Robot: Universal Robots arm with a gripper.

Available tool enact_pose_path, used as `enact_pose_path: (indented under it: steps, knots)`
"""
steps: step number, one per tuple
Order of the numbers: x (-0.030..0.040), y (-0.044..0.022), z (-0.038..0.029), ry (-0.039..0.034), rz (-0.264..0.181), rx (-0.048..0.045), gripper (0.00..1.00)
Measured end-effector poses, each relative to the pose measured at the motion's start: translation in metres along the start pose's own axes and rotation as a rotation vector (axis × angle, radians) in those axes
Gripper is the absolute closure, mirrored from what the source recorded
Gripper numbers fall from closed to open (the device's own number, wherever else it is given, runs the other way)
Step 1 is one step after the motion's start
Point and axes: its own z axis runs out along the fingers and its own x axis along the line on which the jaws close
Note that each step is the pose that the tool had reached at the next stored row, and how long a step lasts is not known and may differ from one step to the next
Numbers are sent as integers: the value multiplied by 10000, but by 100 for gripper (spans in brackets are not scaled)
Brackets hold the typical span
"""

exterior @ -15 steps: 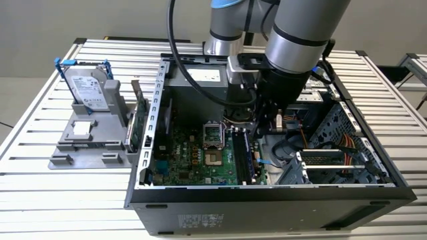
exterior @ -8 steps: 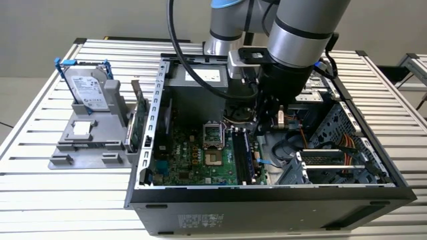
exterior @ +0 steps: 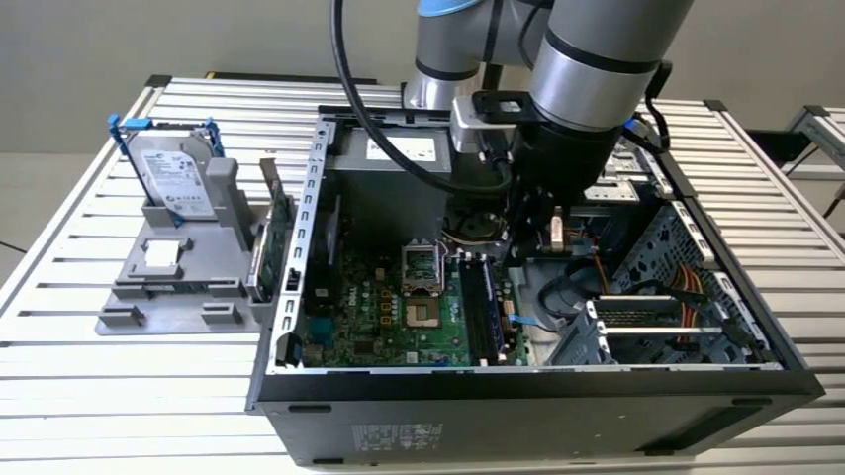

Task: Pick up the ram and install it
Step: 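Press down the ram until it locks into place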

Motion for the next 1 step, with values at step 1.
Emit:
enact_pose_path:
  steps: [1]
  knots:
    - [0, 0, 0, 0, 0, 0, 100]
